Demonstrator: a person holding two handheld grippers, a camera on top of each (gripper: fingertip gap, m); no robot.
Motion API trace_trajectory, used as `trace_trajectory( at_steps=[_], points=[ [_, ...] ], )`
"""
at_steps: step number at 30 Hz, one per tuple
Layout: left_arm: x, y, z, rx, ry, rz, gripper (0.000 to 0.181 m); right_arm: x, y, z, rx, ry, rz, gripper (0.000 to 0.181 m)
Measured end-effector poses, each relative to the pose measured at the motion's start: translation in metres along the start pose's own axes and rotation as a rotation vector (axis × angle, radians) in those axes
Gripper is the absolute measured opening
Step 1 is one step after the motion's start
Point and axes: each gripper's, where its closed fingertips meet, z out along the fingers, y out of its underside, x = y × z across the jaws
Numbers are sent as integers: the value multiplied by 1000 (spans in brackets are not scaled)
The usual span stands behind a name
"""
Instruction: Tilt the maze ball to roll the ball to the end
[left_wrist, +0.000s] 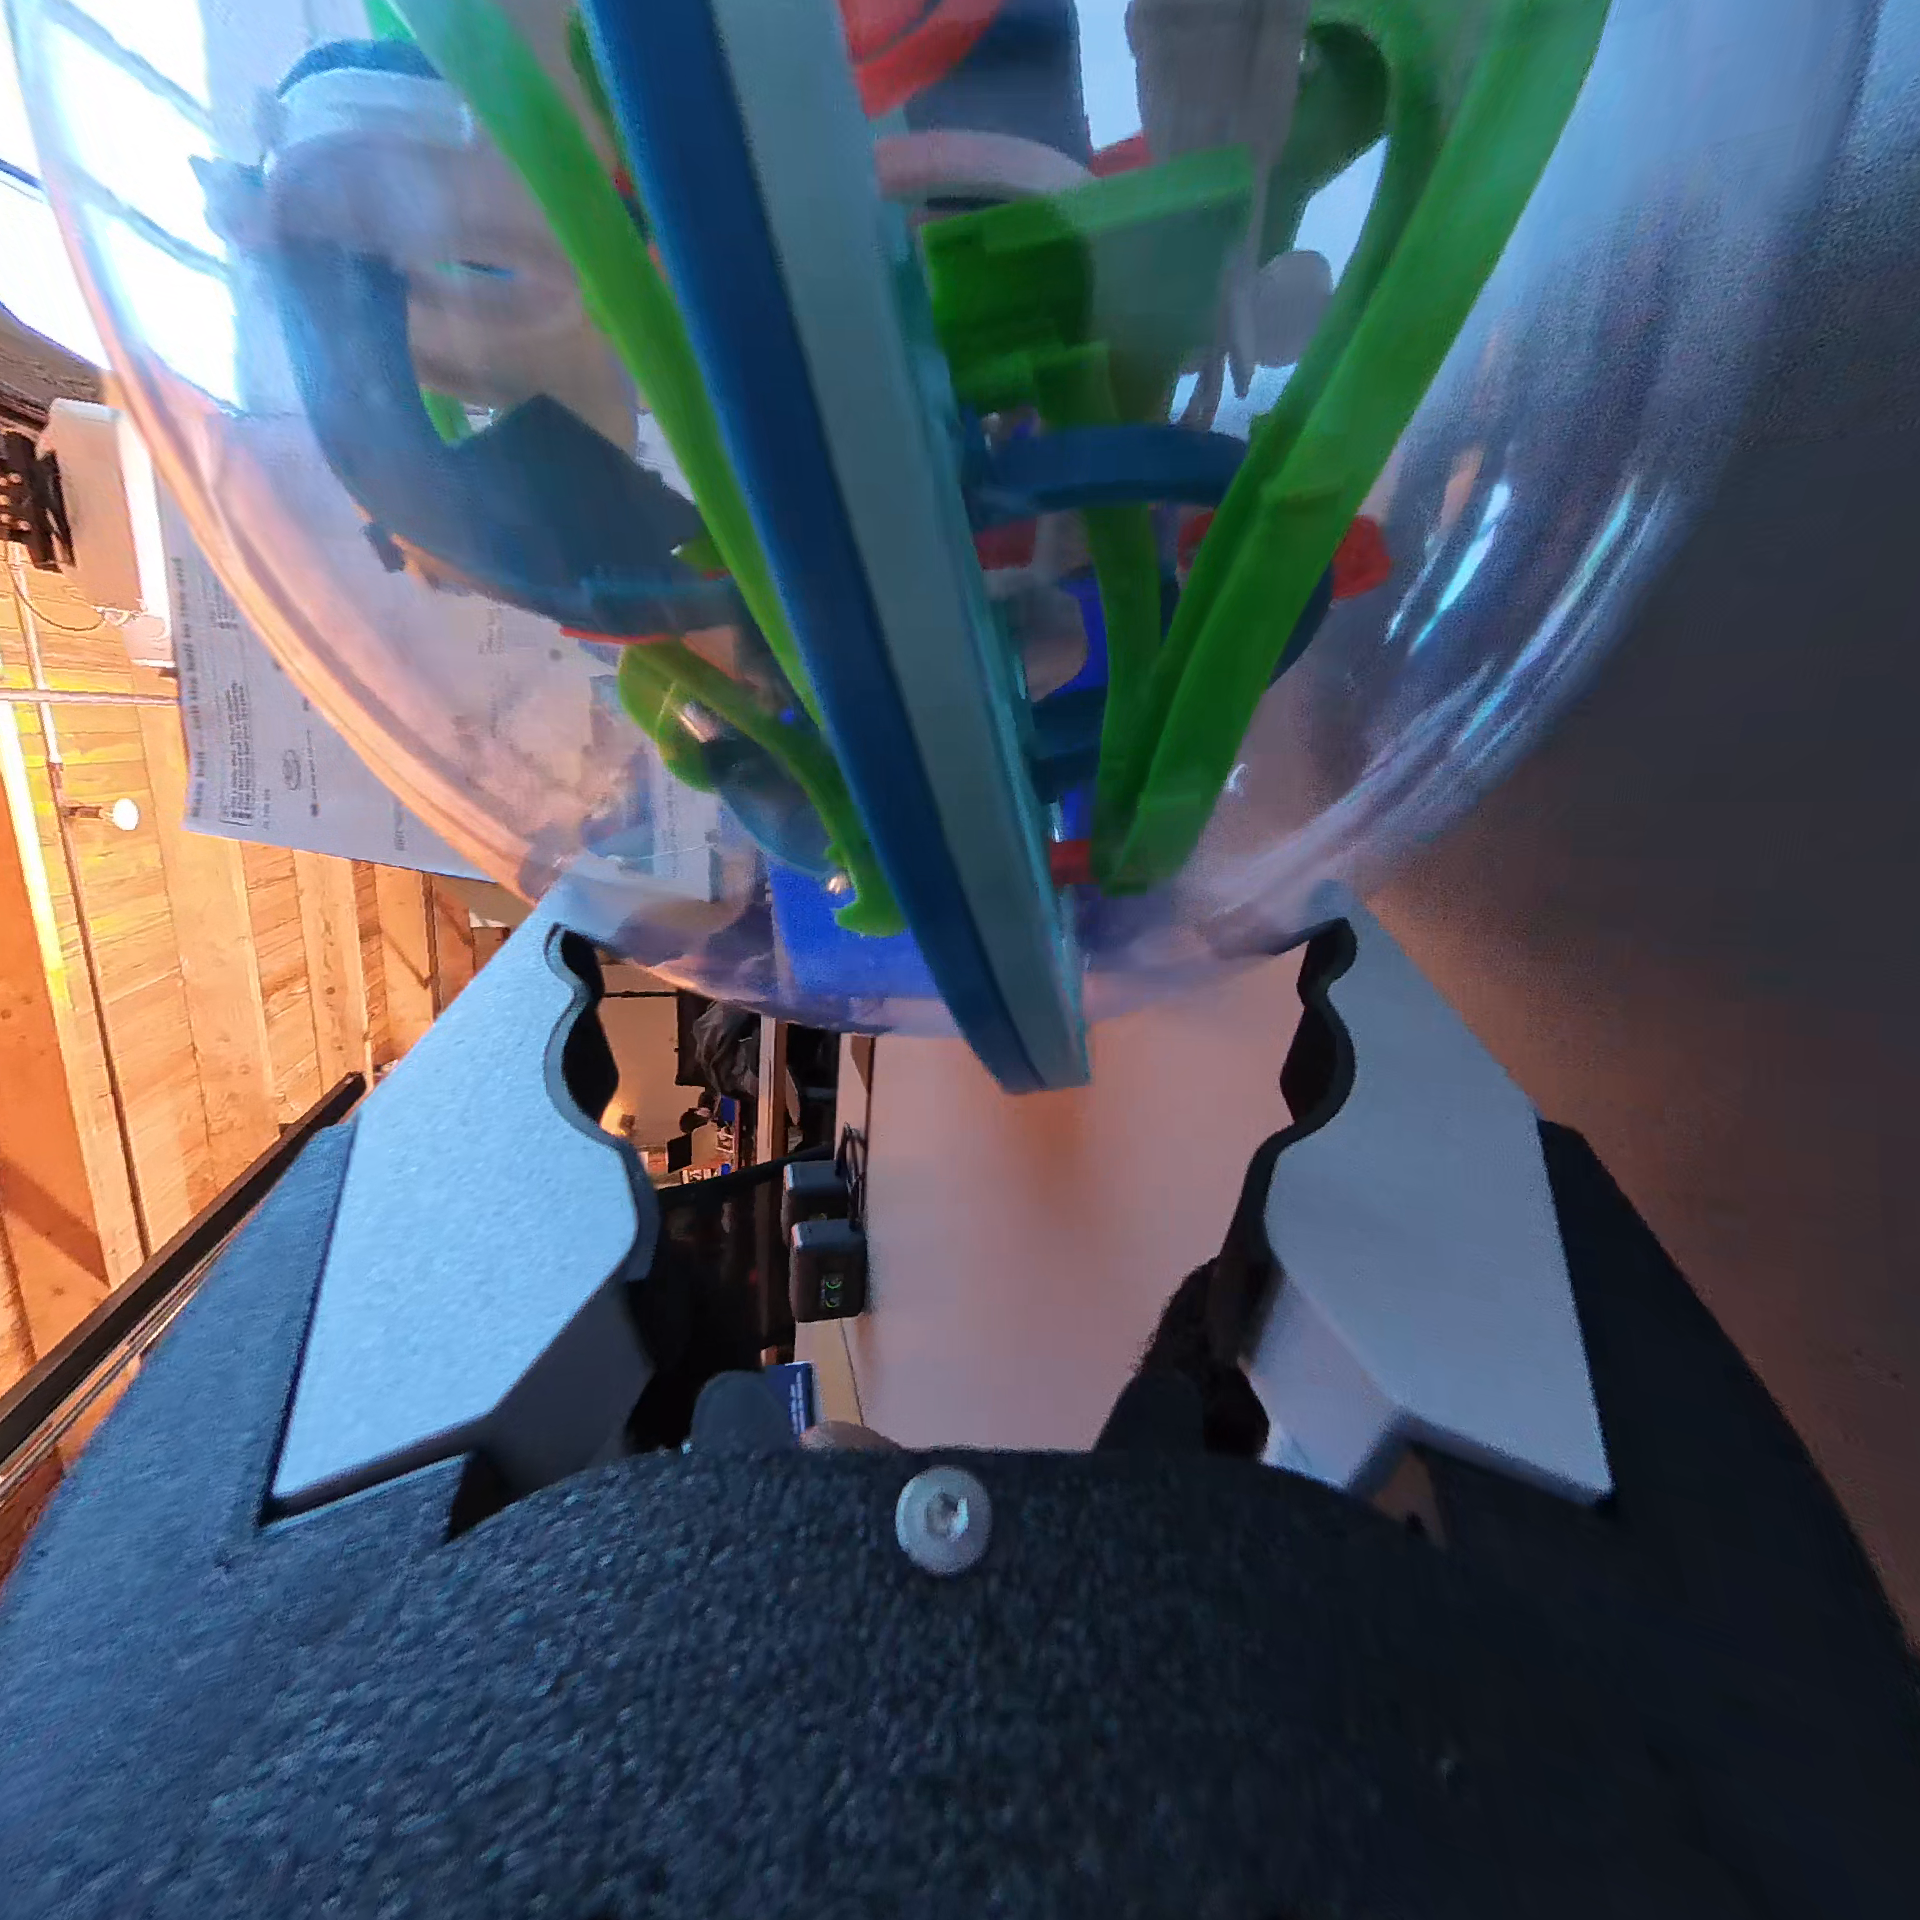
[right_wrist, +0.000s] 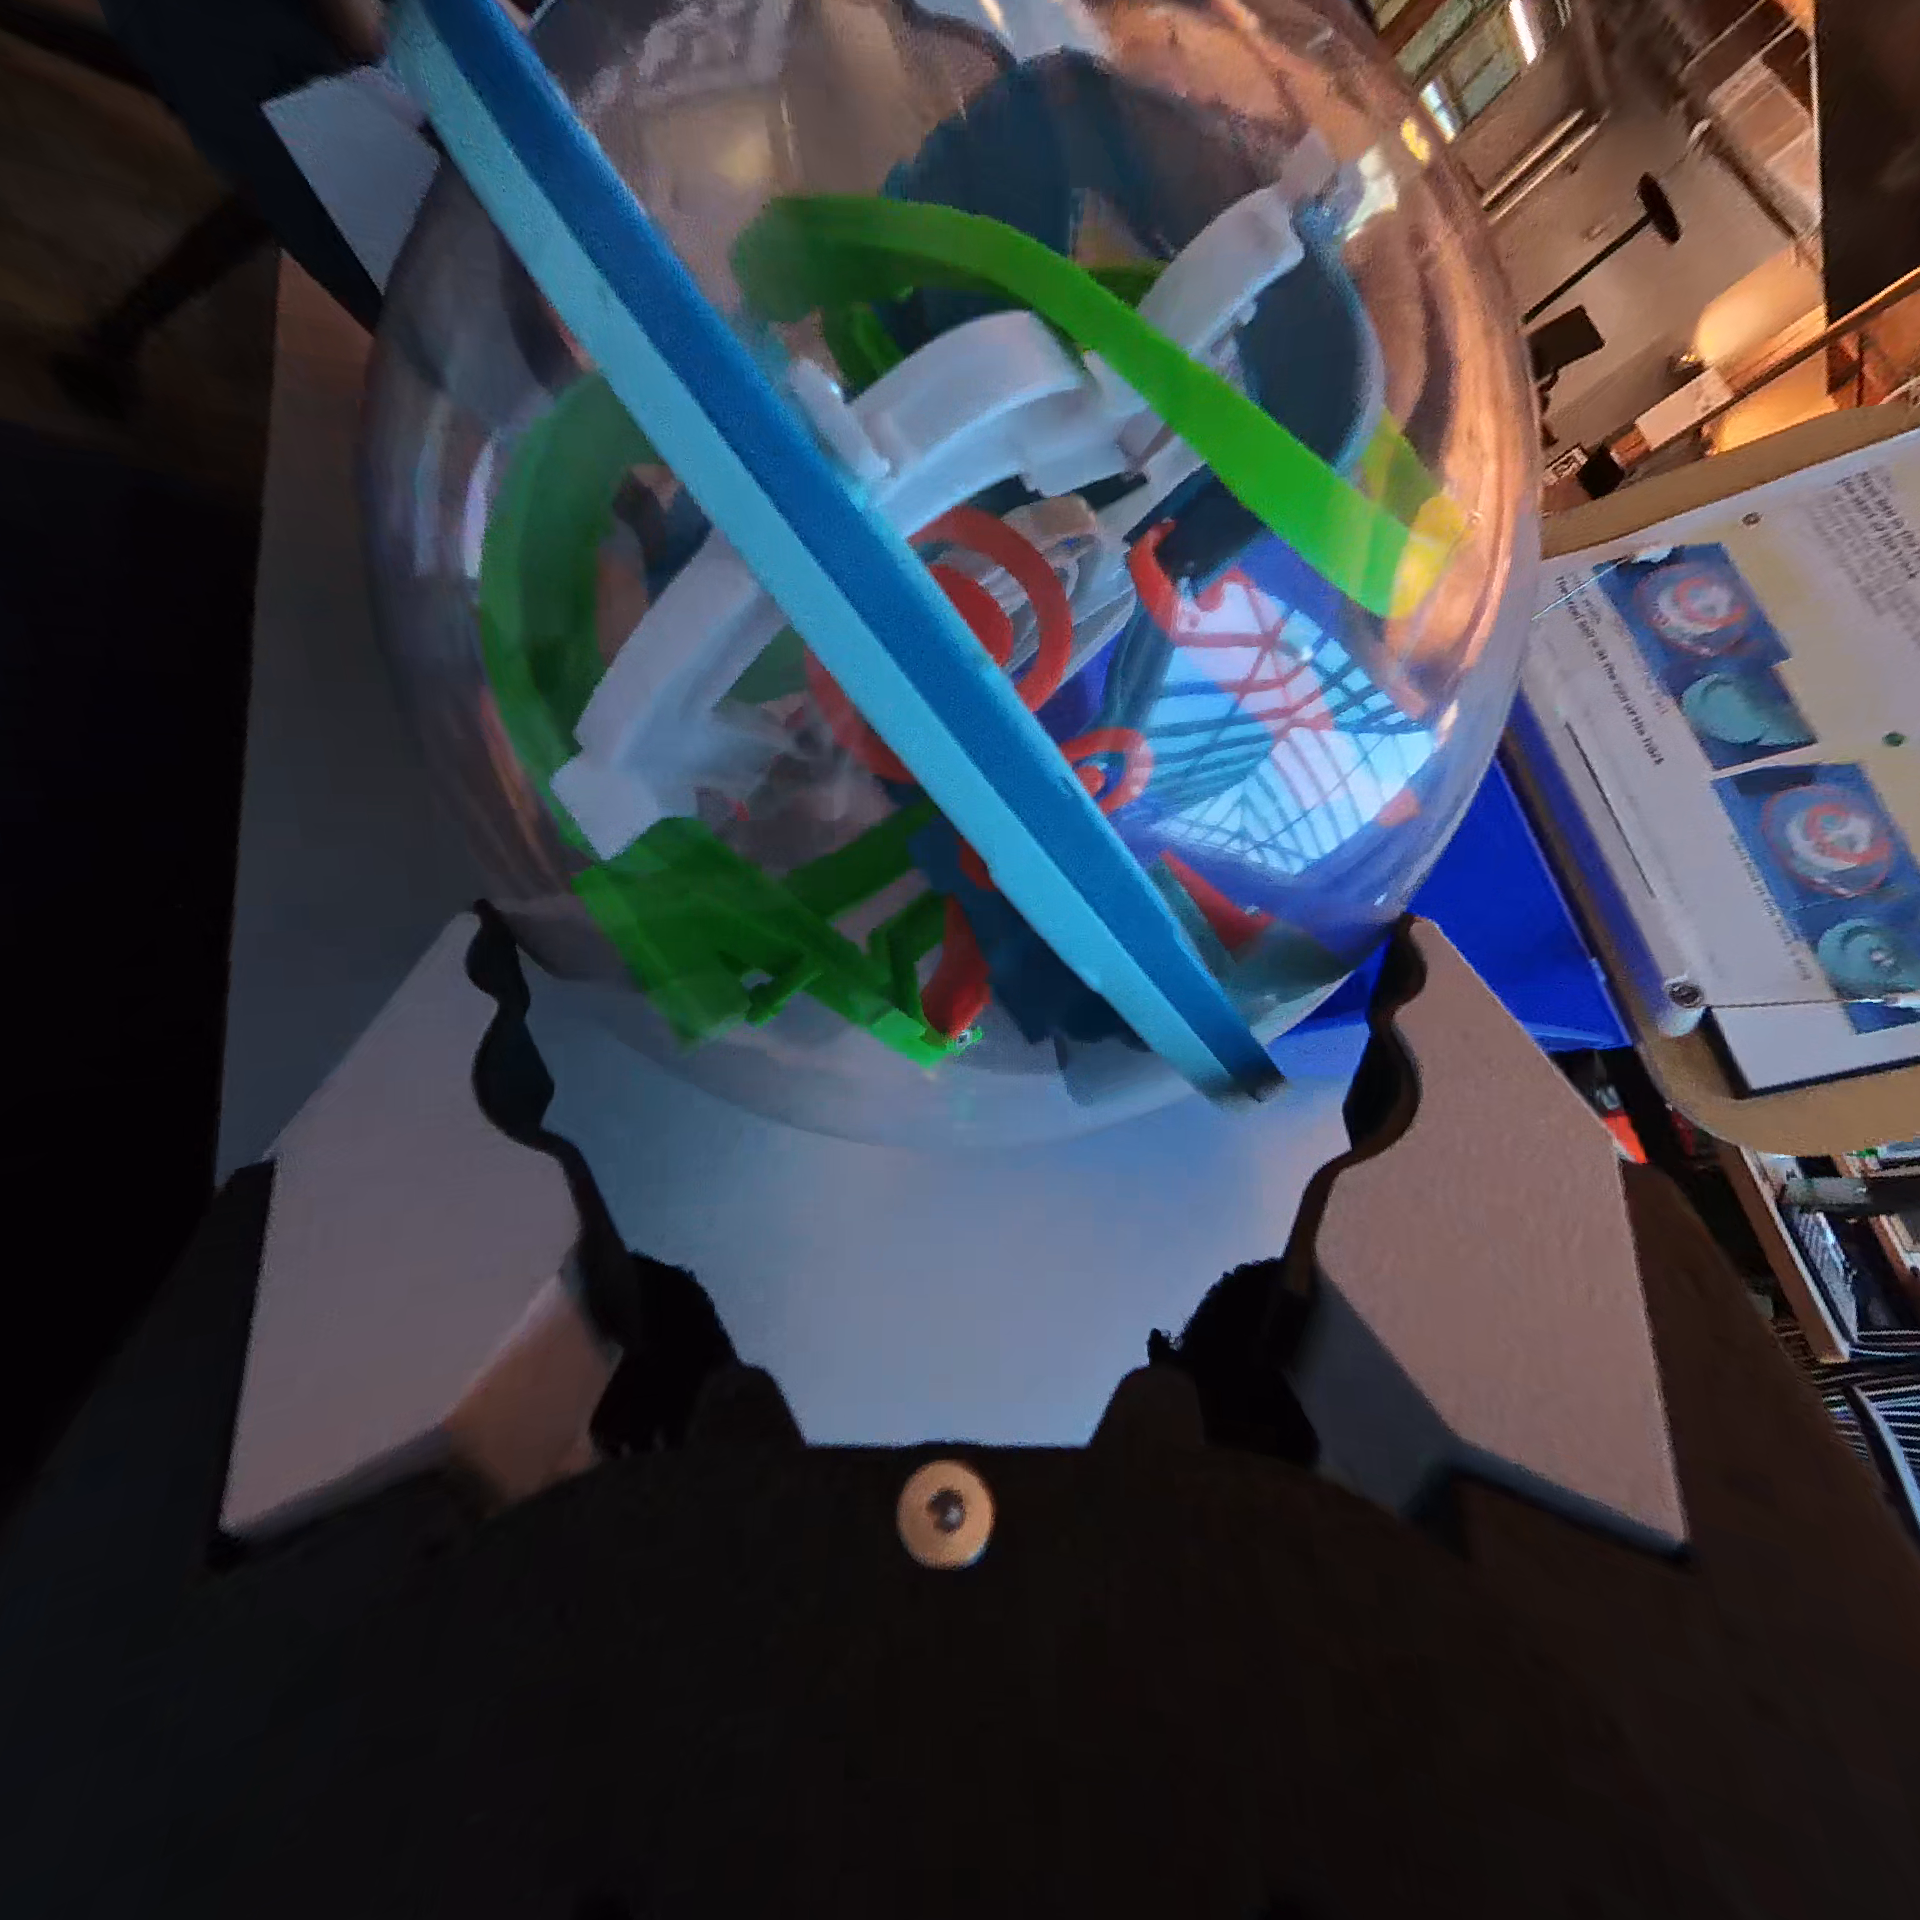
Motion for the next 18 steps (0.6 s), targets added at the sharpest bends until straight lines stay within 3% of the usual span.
trace_trajectory(
  at_steps=[8,12,15,18],
  points=[
    [1,1,0,23,-83,19,130,-4,-2,-2,35,91,-52,154],
    [5,0,-7,53,-54,-11,122,-5,-1,-4,32,108,-69,154],
    [16,-2,-20,105,77,-141,116,-7,-3,-4,28,116,-94,154],
    [45,0,-34,129,379,-424,111,-7,-5,-4,24,114,-103,154]
  ],
)
